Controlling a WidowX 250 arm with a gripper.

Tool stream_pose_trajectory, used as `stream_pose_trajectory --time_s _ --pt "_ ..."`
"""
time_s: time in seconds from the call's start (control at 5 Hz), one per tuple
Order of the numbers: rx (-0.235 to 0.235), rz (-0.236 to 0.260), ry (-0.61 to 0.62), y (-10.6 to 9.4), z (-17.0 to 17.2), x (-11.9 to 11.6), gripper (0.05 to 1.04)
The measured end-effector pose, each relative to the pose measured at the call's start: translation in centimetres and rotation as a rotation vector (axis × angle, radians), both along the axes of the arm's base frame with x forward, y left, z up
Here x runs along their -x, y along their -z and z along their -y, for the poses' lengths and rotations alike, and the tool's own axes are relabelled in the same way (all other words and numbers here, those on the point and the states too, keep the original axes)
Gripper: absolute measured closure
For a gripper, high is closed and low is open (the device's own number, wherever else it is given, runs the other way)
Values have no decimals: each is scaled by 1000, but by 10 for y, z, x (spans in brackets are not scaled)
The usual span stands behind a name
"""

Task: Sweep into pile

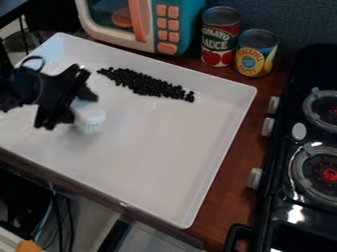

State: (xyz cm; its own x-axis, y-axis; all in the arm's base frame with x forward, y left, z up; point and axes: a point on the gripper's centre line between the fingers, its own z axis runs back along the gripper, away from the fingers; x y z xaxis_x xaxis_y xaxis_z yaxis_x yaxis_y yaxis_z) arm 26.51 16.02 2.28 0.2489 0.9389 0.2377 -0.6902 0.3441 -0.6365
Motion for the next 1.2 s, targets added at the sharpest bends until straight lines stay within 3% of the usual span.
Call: stream_pose_trajectory --time_s 0.2,0.4,0.6,0.8,1.2 --pt "-18 13 4 1 -18 2 512" --pt "-47 0 -5 4 -40 5 441" --pt "-56 -55 24 6 -43 10 154" --pt "-50 -73 65 2 -41 15 80" --pt "-38 -108 116 -23 -39 17 84"
